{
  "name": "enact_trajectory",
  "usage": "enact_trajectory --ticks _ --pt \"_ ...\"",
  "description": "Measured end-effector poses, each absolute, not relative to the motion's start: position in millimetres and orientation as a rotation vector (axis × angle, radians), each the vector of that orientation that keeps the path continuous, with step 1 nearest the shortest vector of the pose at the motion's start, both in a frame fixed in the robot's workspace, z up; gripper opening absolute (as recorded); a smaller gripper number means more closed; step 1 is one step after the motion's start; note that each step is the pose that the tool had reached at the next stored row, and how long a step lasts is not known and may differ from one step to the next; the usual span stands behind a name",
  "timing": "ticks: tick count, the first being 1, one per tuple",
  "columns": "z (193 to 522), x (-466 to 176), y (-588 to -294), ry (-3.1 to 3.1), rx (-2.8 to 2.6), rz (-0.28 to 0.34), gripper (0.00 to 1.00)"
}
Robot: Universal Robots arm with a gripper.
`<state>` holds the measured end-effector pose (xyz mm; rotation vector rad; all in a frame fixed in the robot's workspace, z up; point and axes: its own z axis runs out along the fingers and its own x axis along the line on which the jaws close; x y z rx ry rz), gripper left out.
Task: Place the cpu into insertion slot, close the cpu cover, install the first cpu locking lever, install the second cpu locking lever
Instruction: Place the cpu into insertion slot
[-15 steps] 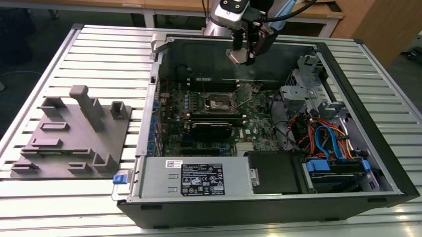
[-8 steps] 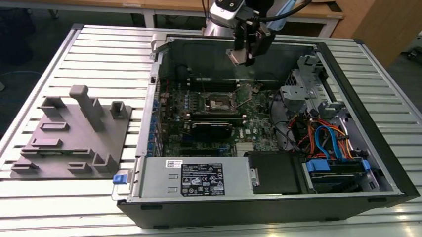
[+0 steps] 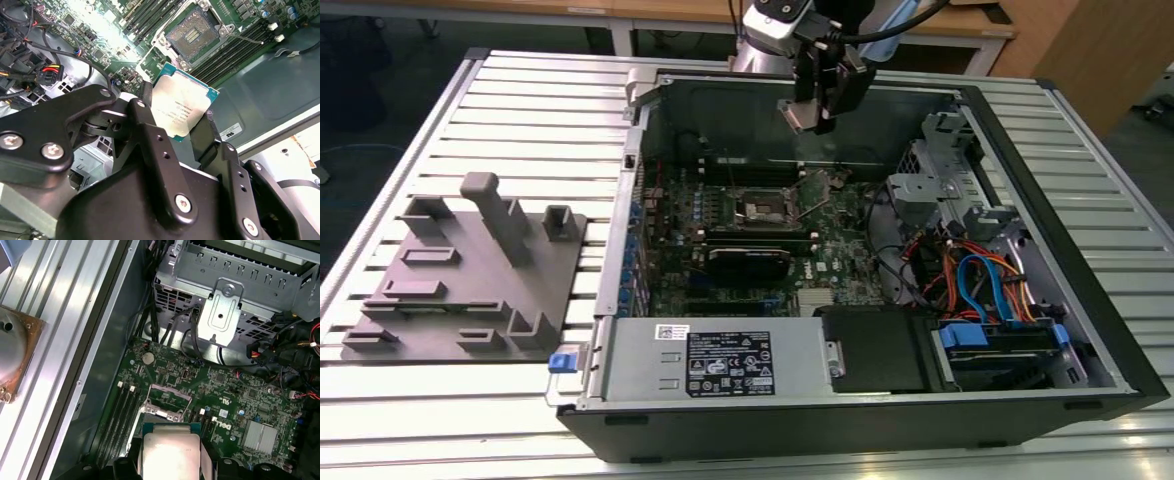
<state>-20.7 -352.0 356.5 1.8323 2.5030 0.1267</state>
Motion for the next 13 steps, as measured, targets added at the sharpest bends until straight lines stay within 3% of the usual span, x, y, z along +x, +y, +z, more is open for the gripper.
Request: enact_trajectory --ticks 13 --pt "355.8 -20.7 -352.1 2.458 1.889 0.125 0.54"
